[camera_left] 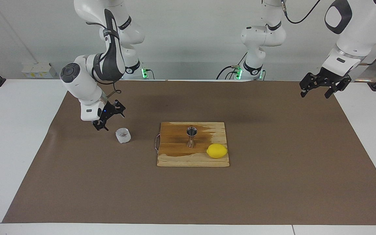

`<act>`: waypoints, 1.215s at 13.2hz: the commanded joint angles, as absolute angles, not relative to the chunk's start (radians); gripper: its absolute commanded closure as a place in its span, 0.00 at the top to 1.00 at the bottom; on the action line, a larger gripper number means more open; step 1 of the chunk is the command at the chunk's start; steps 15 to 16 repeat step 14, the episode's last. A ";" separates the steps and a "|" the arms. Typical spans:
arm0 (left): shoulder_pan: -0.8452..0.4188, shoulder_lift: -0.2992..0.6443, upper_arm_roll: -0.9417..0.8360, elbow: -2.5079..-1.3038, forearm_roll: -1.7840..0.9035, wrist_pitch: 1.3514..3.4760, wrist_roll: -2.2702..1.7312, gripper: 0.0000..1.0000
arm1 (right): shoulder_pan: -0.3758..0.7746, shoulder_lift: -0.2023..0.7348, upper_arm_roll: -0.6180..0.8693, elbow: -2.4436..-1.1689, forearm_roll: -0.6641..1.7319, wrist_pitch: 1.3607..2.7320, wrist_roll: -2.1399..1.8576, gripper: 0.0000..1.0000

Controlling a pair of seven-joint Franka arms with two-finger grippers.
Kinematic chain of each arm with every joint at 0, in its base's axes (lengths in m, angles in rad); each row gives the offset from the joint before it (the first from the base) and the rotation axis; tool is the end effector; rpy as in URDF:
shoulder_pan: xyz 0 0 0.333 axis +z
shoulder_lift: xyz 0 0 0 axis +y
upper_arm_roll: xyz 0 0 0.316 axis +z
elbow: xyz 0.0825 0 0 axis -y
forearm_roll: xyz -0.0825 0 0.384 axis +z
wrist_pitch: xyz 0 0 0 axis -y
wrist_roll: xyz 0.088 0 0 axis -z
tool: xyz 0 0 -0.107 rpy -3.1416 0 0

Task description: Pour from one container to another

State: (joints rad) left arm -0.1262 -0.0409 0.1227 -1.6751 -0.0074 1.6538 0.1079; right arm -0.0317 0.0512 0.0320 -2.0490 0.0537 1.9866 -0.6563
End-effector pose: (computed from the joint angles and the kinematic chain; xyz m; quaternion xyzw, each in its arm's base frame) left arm 0.5481 -0.0013 0.6047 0.9984 -0.0554 0.0100 0.0057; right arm 0.5470 0.0034 0.4055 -0.9486 -0.3102 0.0458 0.0417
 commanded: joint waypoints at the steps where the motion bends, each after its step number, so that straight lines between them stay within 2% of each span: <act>1: -0.120 -0.055 0.115 -1.680 0.012 1.644 0.117 1.00 | -0.041 0.043 0.038 -1.915 -0.031 1.797 -0.409 1.00; 5: -0.118 -0.055 0.115 -1.680 0.012 1.644 0.117 1.00 | -0.046 0.038 0.038 -1.676 -0.017 1.535 -0.026 1.00; 7: -0.118 -0.055 0.115 -1.680 0.012 1.644 0.117 1.00 | -0.043 0.035 0.038 -1.588 -0.012 1.461 0.052 1.00; 11: -0.118 -0.055 0.115 -1.680 0.012 1.644 0.117 1.00 | -0.058 0.035 0.026 -1.522 0.056 1.459 0.064 1.00; 16: -0.118 -0.055 0.115 -1.680 0.012 1.644 0.117 1.00 | -0.067 0.026 0.021 -1.536 0.054 1.488 0.064 1.00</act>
